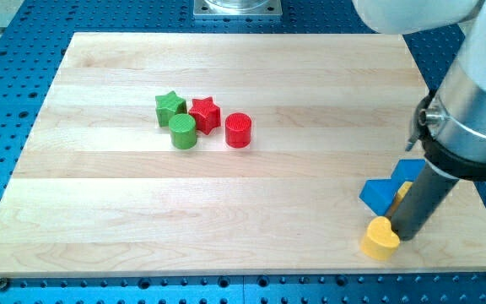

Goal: Adjust the yellow blocks and the blue blocks in a vertical line

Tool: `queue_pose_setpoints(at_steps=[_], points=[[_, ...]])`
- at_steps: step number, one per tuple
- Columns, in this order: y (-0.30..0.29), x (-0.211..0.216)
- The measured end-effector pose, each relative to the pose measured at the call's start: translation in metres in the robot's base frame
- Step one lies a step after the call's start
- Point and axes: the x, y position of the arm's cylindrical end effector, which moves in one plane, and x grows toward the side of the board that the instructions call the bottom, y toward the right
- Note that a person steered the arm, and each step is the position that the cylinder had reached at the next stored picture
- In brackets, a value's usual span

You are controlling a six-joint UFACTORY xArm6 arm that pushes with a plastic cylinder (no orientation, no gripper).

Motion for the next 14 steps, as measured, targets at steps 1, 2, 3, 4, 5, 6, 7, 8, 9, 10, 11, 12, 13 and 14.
queue_pose_setpoints(at_steps=[1, 2, 3, 4, 5, 6, 7, 8, 9, 10, 11, 12, 13, 14], points=[[0.016, -0.021], [0.031, -0.029], [0.027, -0.019], [0.056, -0.01], [0.092, -0.037], [0.088, -0.071], [0.062, -0.09], [0.028, -0.089], [0.067, -0.076], [0.118, -0.07], [0.081, -0.056], [0.037, -0.046], [0.026, -0.046], [0.065, -0.039]])
